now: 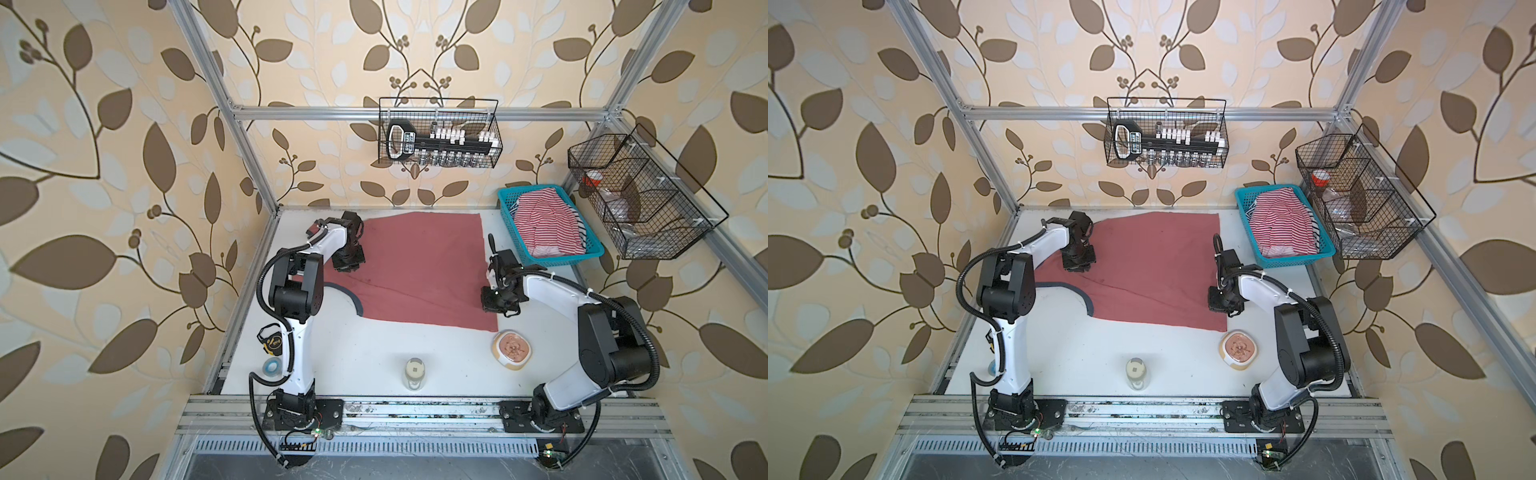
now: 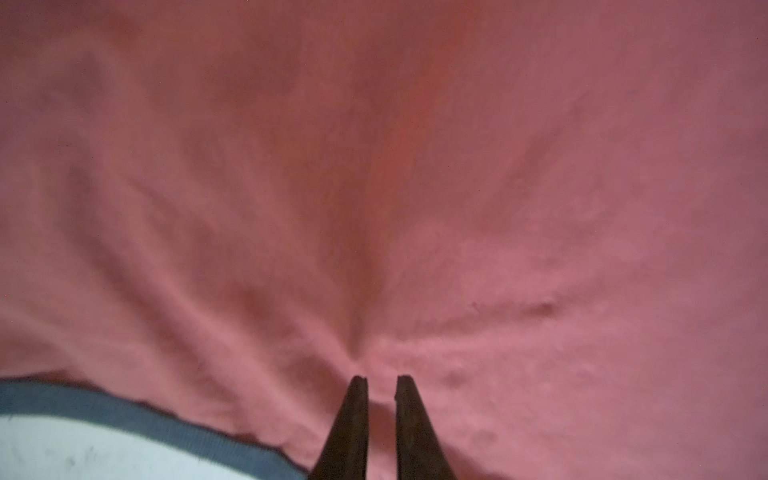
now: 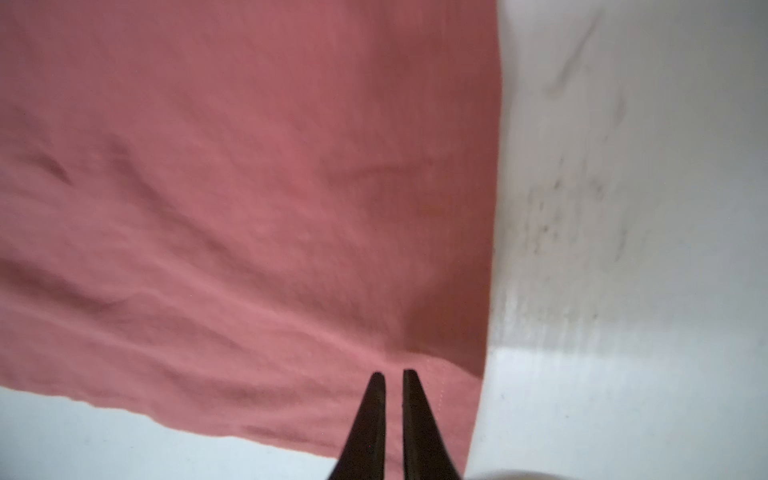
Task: Fold and stack the tank tops
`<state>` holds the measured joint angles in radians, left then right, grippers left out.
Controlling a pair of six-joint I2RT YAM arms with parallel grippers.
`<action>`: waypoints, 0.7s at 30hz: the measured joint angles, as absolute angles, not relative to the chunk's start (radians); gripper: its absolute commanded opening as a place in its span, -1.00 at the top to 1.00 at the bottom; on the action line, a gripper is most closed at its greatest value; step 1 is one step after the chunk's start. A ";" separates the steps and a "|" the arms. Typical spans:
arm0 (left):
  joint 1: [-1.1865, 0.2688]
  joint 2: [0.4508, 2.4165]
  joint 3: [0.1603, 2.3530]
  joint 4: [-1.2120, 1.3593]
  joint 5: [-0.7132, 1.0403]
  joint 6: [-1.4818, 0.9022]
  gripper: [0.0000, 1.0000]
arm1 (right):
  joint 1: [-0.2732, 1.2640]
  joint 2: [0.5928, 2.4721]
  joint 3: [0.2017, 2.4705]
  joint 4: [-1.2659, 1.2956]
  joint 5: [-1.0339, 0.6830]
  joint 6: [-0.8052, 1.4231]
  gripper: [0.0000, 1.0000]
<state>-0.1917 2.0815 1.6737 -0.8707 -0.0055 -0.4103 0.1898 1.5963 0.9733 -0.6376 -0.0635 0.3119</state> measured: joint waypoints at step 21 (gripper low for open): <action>-0.453 1.679 1.202 -0.992 -0.052 -0.401 0.24 | 0.181 1.445 0.980 -0.824 -0.064 0.261 0.22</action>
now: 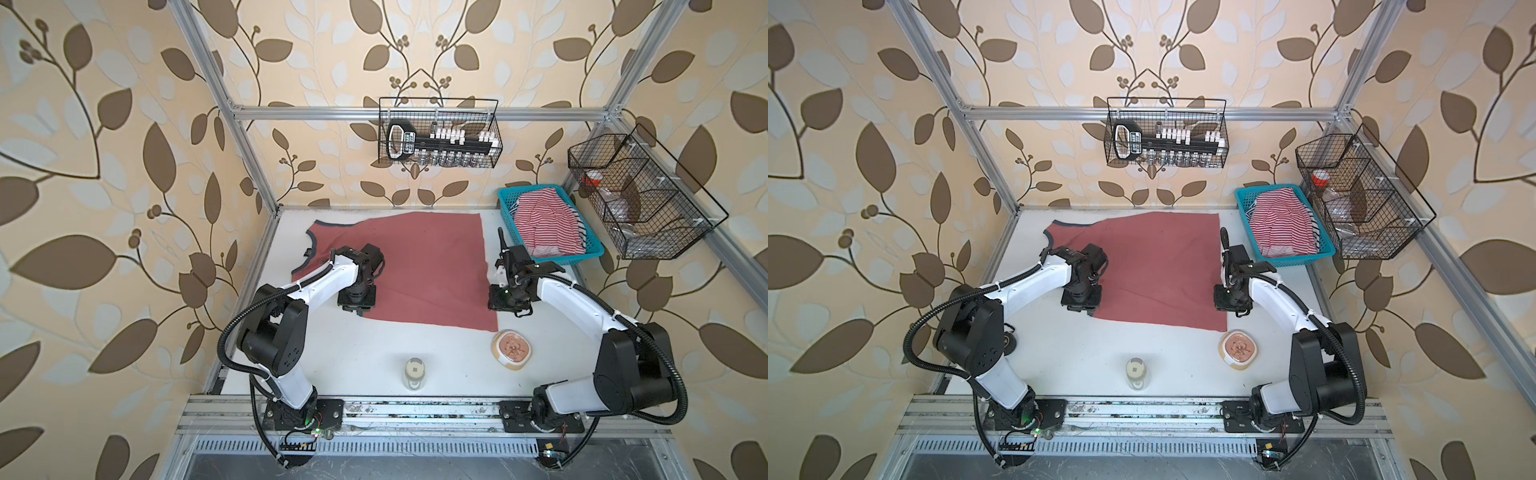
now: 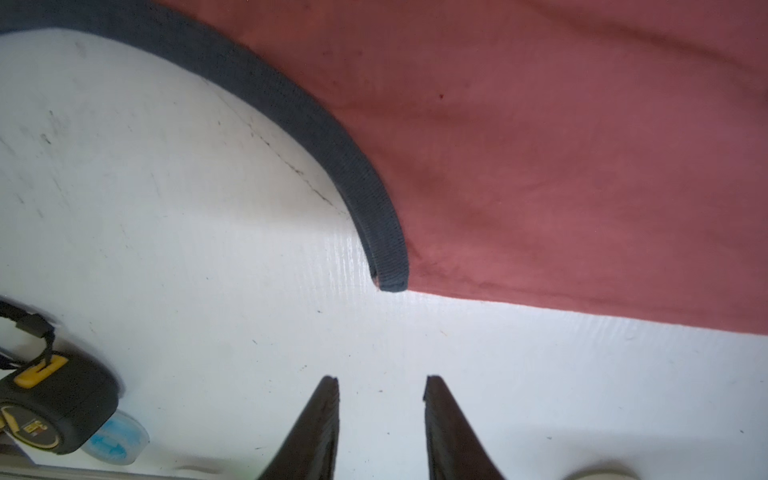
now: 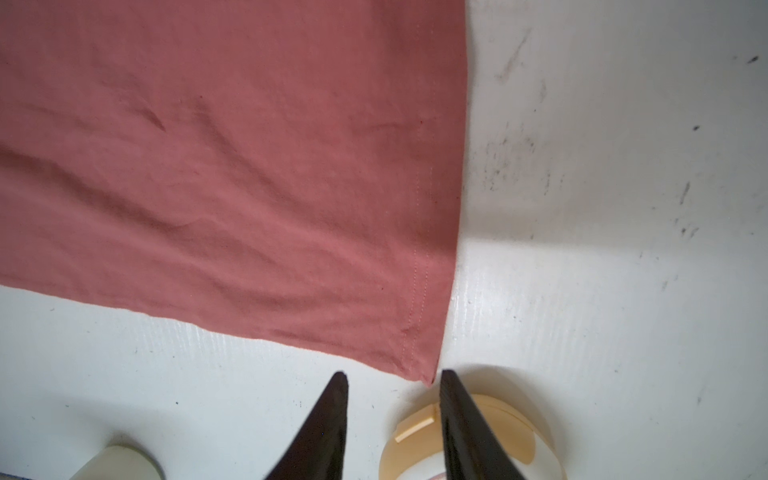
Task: Fold and stack the tank tops
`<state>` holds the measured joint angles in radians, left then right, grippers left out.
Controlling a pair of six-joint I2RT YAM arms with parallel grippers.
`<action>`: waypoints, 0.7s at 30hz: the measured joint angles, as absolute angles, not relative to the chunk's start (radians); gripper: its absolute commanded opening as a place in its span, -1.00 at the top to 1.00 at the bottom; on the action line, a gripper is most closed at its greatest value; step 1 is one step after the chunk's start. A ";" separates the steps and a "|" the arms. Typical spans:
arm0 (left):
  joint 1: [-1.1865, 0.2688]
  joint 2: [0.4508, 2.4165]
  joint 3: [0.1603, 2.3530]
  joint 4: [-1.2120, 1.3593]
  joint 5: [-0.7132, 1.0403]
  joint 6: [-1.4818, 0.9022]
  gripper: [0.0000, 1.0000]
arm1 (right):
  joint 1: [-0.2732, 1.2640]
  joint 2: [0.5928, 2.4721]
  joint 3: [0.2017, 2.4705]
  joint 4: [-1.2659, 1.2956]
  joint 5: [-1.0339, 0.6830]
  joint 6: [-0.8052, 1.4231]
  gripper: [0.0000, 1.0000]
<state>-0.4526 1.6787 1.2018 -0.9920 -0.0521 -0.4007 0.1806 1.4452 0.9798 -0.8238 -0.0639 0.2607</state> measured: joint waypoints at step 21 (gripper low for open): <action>-0.451 1.710 1.096 -0.864 -0.022 -0.433 0.14 | 0.178 1.523 0.899 -0.869 -0.045 0.325 0.23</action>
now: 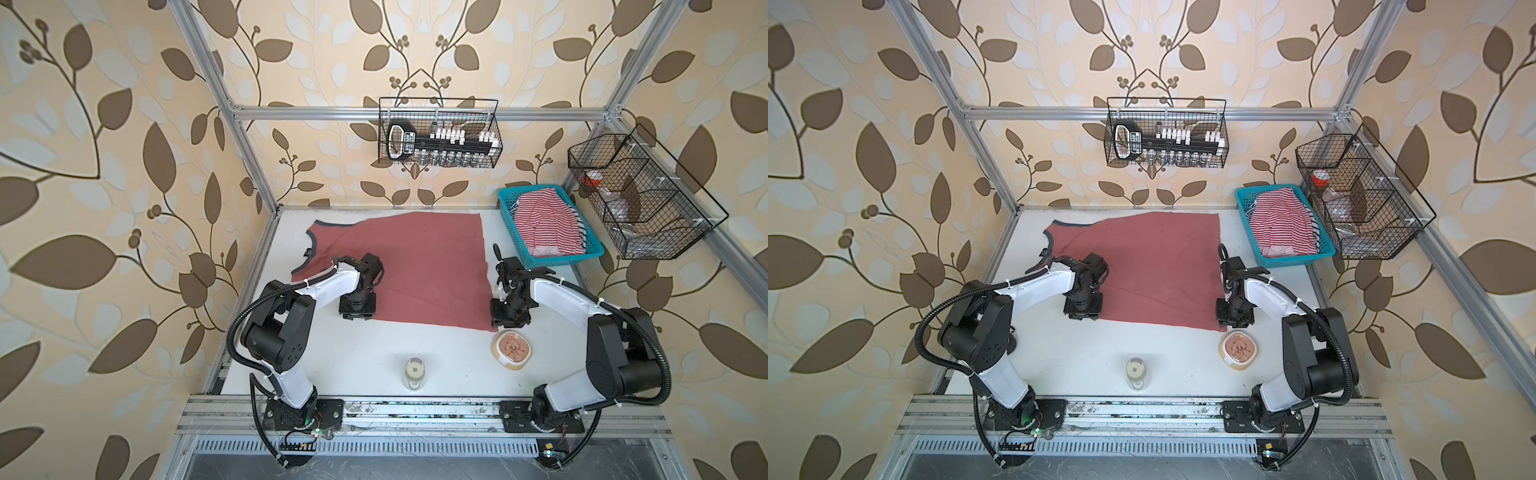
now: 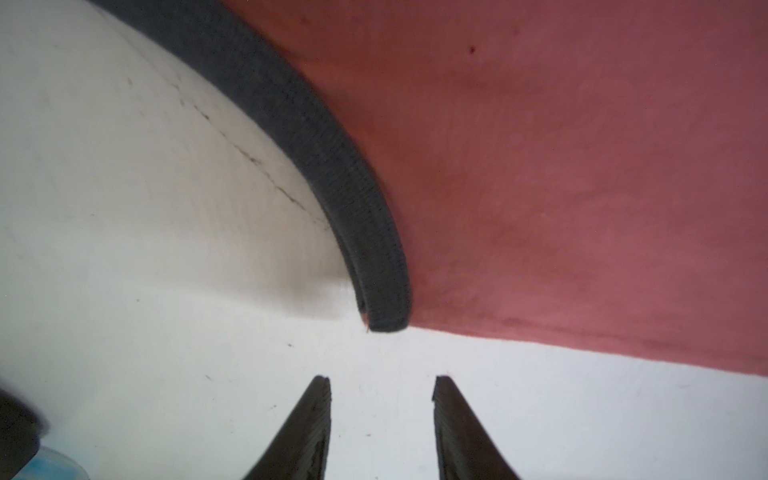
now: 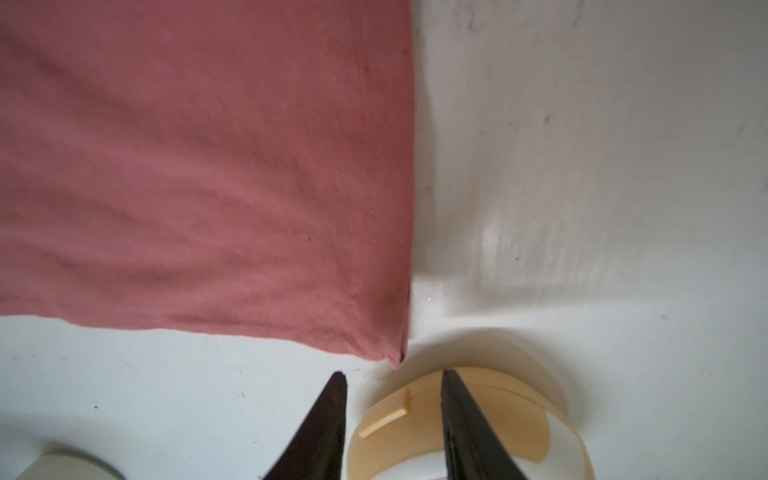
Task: Fold and stack the tank tops
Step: 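Grasp the hem corners nearest the robot with both grippers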
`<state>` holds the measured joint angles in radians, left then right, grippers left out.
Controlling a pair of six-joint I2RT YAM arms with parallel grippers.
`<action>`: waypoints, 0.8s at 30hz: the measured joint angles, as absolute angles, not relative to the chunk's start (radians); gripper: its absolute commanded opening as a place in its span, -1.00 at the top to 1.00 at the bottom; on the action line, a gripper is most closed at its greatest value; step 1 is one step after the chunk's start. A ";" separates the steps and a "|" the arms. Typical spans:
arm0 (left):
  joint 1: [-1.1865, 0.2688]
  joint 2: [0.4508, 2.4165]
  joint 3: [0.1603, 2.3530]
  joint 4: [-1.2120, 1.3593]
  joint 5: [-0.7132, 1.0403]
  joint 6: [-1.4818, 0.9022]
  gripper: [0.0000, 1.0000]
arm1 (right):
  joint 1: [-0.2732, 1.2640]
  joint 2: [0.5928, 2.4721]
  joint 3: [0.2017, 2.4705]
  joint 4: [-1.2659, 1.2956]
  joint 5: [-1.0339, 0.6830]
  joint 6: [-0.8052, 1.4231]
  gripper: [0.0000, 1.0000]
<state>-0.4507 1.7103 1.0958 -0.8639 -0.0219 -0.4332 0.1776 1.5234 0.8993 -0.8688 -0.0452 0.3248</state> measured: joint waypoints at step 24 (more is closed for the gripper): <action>-0.450 1.726 1.090 -0.826 -0.036 -0.478 0.08 | 0.203 1.594 0.871 -0.806 -0.057 0.343 0.93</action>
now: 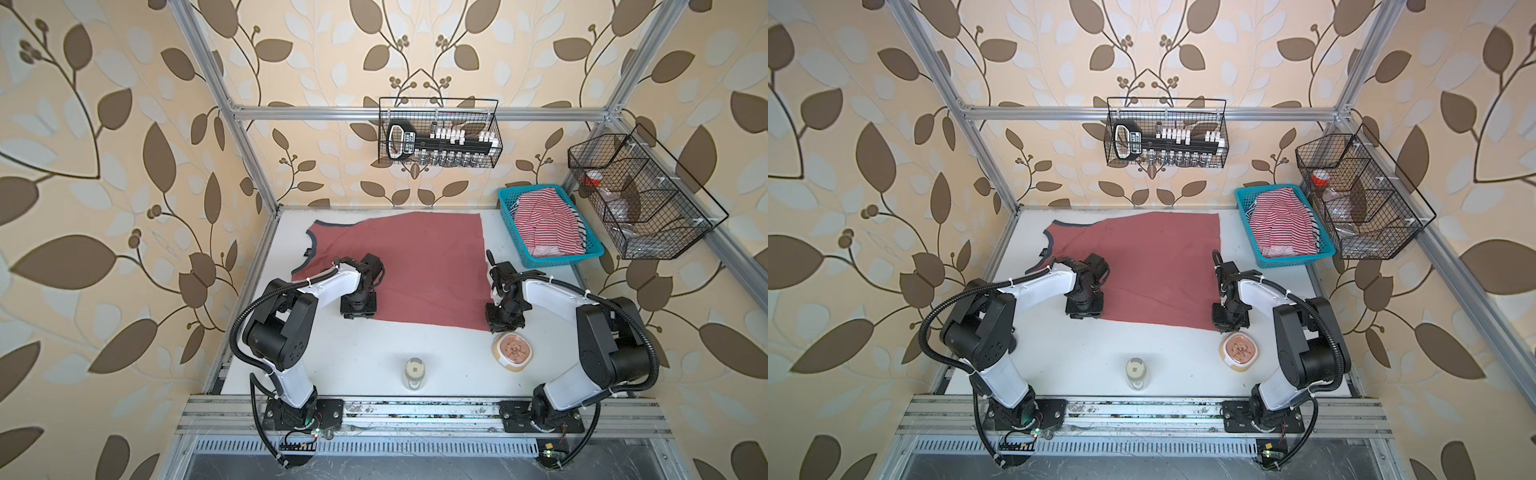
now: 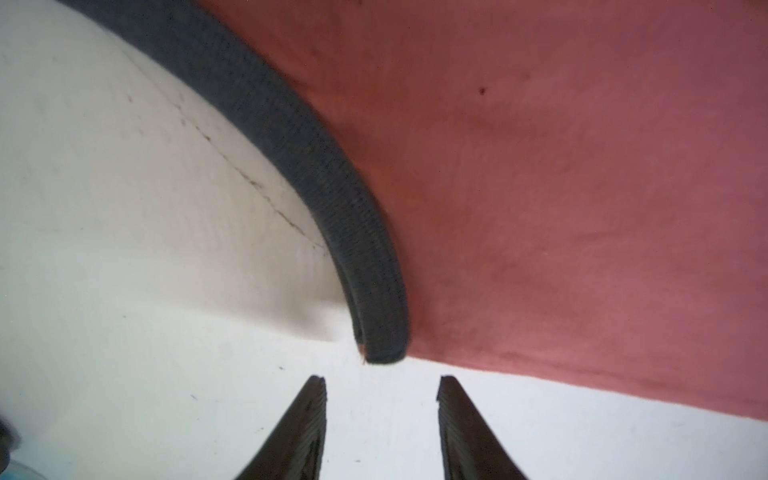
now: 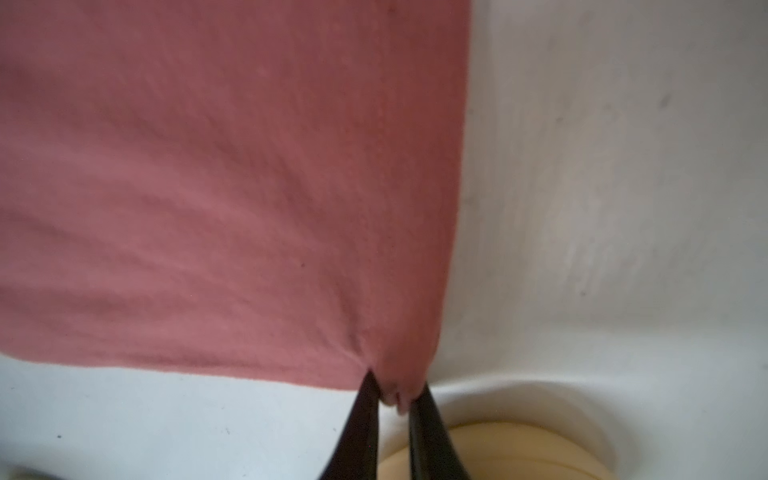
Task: Fold and stack the tank tops
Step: 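Grasp the hem corners nearest the robot with both grippers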
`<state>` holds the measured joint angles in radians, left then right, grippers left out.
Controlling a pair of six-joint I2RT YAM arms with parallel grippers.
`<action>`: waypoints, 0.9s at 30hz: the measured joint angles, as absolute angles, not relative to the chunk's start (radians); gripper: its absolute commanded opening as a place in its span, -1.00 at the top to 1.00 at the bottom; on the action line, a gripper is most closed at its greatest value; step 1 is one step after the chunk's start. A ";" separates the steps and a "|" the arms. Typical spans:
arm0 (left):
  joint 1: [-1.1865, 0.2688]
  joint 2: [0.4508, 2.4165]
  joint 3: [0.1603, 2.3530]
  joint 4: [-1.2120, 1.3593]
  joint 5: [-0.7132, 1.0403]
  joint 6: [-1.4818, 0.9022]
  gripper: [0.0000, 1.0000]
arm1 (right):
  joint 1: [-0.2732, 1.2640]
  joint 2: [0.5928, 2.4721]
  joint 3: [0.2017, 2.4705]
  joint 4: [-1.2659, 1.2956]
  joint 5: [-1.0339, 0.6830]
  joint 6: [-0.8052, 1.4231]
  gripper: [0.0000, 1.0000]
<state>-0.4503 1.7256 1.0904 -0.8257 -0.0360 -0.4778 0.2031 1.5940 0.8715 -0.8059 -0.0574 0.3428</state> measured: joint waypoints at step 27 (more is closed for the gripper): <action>-0.450 1.733 1.106 -0.786 -0.061 -0.534 0.35 | 0.210 1.579 0.920 -0.824 -0.056 0.342 1.00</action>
<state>-0.4500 1.7329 1.1057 -0.7864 -0.0612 -0.5339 0.2104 1.5795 0.9203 -0.8238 -0.0555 0.3424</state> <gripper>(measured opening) 0.361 0.048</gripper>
